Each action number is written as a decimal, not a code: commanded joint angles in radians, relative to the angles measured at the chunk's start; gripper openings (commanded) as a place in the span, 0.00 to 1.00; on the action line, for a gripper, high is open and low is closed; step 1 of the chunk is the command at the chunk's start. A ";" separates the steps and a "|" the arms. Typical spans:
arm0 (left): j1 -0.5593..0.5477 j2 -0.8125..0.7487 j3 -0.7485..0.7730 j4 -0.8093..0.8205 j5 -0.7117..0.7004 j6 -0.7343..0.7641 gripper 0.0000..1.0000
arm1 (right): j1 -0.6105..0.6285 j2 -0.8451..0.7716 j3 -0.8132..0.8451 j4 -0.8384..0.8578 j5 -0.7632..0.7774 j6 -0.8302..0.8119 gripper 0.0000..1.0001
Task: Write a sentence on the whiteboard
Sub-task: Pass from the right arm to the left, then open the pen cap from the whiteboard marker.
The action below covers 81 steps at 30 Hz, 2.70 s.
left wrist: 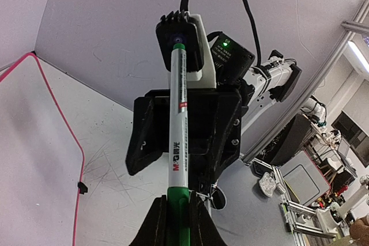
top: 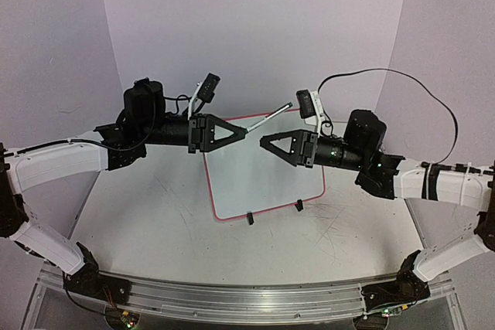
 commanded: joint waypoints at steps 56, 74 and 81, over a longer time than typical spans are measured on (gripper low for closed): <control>-0.006 -0.042 -0.023 0.086 0.049 -0.045 0.00 | 0.037 0.136 0.187 0.151 -0.079 -0.031 0.44; -0.006 -0.049 -0.041 0.086 0.061 -0.044 0.00 | 0.034 0.134 0.189 0.121 -0.123 -0.051 0.16; -0.006 -0.060 -0.054 0.086 0.068 -0.046 0.00 | 0.022 0.121 0.198 0.071 -0.155 -0.076 0.27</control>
